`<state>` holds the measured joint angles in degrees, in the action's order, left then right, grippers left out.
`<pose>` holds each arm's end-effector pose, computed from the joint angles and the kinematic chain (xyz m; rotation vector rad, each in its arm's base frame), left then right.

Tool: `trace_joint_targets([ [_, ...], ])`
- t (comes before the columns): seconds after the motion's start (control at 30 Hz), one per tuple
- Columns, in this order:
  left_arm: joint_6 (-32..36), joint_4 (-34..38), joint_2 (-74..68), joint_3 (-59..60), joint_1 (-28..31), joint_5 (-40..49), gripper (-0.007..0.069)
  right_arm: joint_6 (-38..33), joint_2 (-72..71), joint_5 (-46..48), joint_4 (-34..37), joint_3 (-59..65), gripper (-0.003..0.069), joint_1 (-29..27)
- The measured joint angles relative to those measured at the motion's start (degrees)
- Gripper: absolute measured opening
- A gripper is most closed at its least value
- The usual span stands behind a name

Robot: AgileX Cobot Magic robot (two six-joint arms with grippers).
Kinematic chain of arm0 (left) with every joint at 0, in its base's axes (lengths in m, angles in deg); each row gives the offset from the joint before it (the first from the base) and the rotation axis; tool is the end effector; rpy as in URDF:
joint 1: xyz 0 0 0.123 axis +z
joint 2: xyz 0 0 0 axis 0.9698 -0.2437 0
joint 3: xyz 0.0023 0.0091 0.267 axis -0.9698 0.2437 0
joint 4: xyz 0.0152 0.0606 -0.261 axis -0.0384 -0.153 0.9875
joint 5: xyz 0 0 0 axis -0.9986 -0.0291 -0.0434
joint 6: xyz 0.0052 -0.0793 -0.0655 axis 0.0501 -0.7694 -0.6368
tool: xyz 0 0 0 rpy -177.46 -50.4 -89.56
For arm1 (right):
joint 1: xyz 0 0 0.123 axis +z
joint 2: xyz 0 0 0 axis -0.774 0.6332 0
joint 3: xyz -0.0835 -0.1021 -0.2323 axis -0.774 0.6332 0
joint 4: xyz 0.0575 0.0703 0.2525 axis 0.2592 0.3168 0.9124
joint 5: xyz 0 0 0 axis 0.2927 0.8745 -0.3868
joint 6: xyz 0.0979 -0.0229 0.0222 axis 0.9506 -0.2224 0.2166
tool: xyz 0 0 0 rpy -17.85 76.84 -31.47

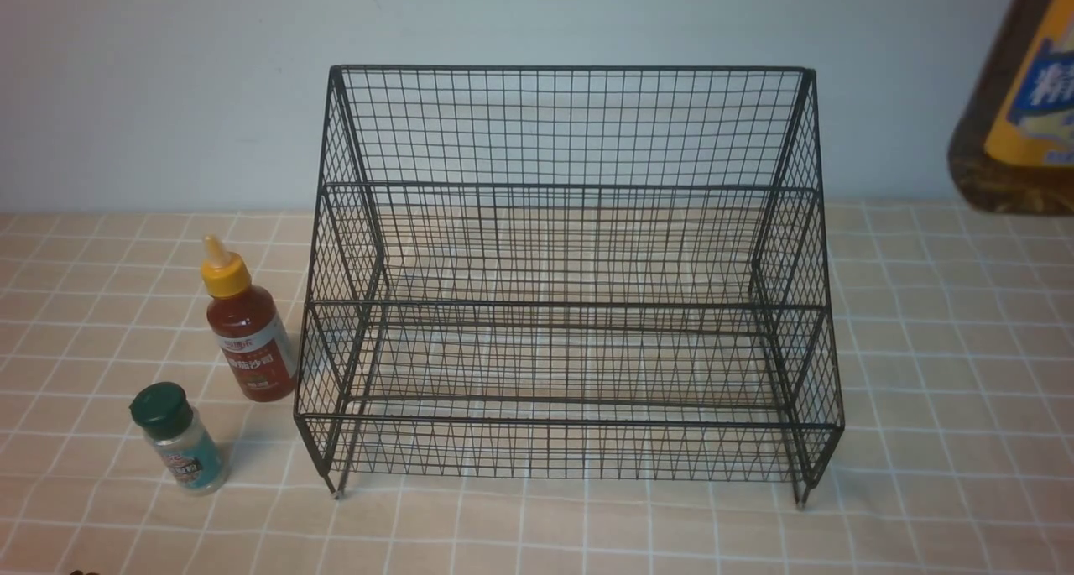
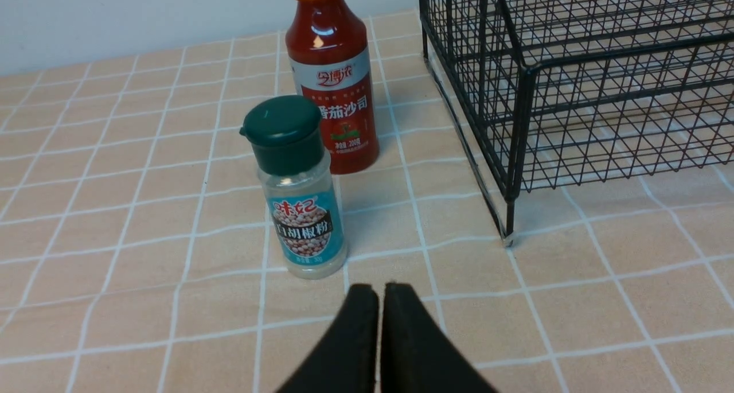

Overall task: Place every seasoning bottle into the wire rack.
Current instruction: Use the right arm to put the condiment bottle back on the shelf

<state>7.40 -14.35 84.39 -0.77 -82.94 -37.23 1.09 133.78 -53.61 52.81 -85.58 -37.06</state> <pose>0.0978 -0.0132 0.1673 0.2007 1.8684 -0.0373 0.2689 0.0571 0.4864 -0.0803 1.5036 0.1721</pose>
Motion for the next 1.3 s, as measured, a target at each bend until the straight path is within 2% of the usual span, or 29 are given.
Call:
trace_joint_targets([
  [0.23,0.0,0.1,0.0,0.0,0.0,0.0,-0.0007,0.1,8.2,-6.7,0.3,-1.3,0.031,4.7],
  [0.67,0.0,0.1,0.0,0.0,0.0,0.0,-0.0007,2.3,20.6,-22.5,7.0,-1.3,0.031,4.9],
  [1.03,0.0,0.1,0.0,0.0,0.0,0.0,-0.0007,2.3,24.0,-28.5,7.5,-1.5,0.031,4.9],
  [1.3,0.0,0.1,0.0,0.0,0.0,0.0,-0.0007,-6.5,24.5,-32.4,12.2,-1.5,0.031,4.9],
])
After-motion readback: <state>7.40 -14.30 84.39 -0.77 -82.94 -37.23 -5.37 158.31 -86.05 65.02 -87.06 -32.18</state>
